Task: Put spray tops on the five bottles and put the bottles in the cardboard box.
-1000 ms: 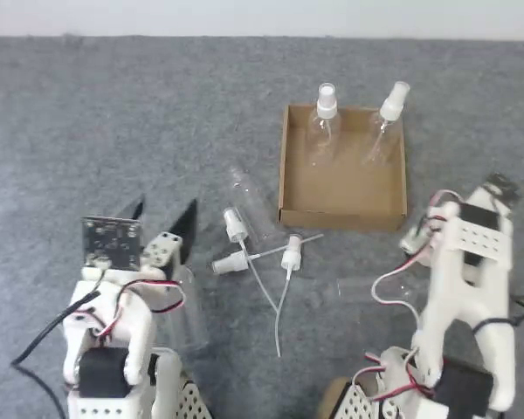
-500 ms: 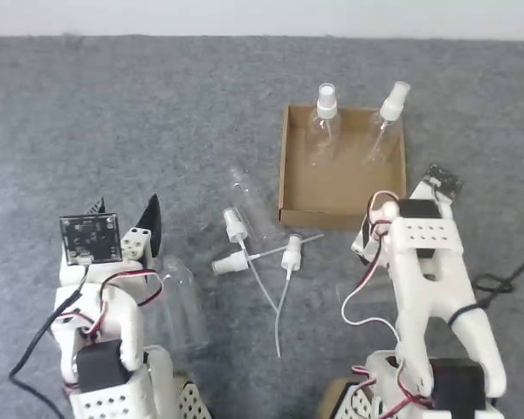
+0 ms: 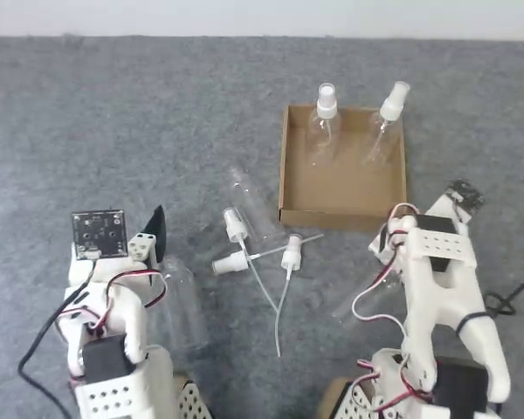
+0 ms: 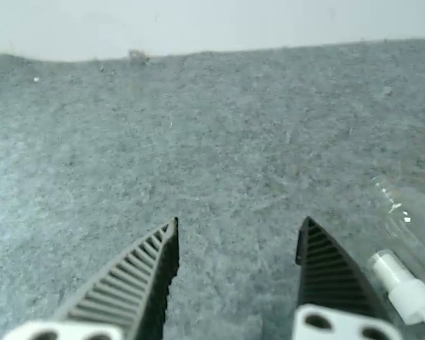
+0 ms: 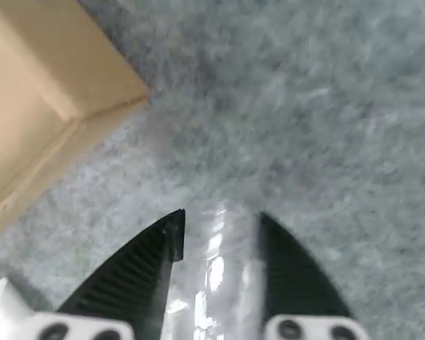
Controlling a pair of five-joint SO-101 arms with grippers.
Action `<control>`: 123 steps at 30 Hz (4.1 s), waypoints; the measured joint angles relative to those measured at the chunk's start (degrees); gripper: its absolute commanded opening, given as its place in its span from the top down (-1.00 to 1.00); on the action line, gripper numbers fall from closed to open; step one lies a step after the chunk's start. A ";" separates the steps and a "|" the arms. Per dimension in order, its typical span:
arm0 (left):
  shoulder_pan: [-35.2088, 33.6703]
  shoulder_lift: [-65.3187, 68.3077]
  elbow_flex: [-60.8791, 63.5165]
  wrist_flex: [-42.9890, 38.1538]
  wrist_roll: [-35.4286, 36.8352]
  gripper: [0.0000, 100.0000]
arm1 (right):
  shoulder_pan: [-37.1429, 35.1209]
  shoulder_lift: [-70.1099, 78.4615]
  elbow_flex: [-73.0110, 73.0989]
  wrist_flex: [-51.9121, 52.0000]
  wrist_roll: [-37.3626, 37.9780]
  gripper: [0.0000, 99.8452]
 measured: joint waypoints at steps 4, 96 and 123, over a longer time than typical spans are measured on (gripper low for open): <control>0.00 0.00 0.00 0.00 0.00 0.50 | 2.73 0.00 0.00 -0.44 2.81 0.94; 0.00 0.00 10.81 11.87 0.00 0.50 | 27.34 -9.85 1.14 -12.57 80.26 0.67; 0.00 0.00 10.81 11.87 0.00 0.50 | 34.11 -9.85 1.14 -6.86 80.53 0.67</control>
